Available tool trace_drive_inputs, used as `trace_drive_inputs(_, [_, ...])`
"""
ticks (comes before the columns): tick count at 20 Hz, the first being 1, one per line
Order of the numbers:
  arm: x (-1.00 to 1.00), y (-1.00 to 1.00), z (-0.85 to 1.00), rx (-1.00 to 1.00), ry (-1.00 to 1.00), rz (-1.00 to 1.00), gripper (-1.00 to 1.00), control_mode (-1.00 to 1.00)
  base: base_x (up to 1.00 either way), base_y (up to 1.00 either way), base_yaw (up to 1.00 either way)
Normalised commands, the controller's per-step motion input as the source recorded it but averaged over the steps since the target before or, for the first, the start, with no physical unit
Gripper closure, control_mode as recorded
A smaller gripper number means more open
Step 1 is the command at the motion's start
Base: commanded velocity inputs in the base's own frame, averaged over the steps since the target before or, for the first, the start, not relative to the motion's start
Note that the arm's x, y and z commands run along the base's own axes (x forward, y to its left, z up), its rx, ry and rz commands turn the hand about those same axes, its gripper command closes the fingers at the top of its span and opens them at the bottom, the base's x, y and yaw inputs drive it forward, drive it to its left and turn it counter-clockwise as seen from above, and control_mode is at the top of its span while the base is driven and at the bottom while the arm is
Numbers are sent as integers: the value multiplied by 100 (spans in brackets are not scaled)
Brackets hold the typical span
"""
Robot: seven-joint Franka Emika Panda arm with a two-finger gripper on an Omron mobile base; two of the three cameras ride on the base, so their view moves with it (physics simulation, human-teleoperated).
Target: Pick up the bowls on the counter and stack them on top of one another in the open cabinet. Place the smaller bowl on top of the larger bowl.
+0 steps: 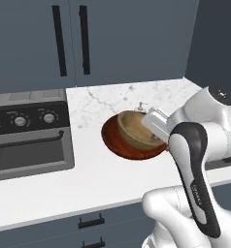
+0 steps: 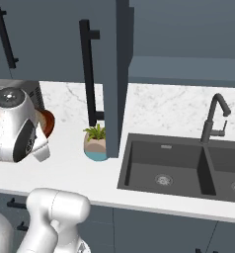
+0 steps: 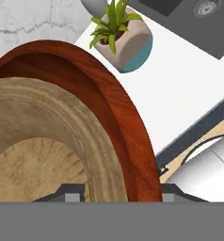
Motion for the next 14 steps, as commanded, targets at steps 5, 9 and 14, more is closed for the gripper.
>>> trace_drive_inputs(5, [-52, -40, 81, 0, 4, -10, 100, -100, 0, 0, 0])
trace_drive_inputs(9, [-38, -4, 26, 0, 3, -4, 100, -100, 0, 0, 0])
trace_drive_inputs(14, [-3, 1, 0, 0, 0, 0, 100, 100, -63, 0, -3])
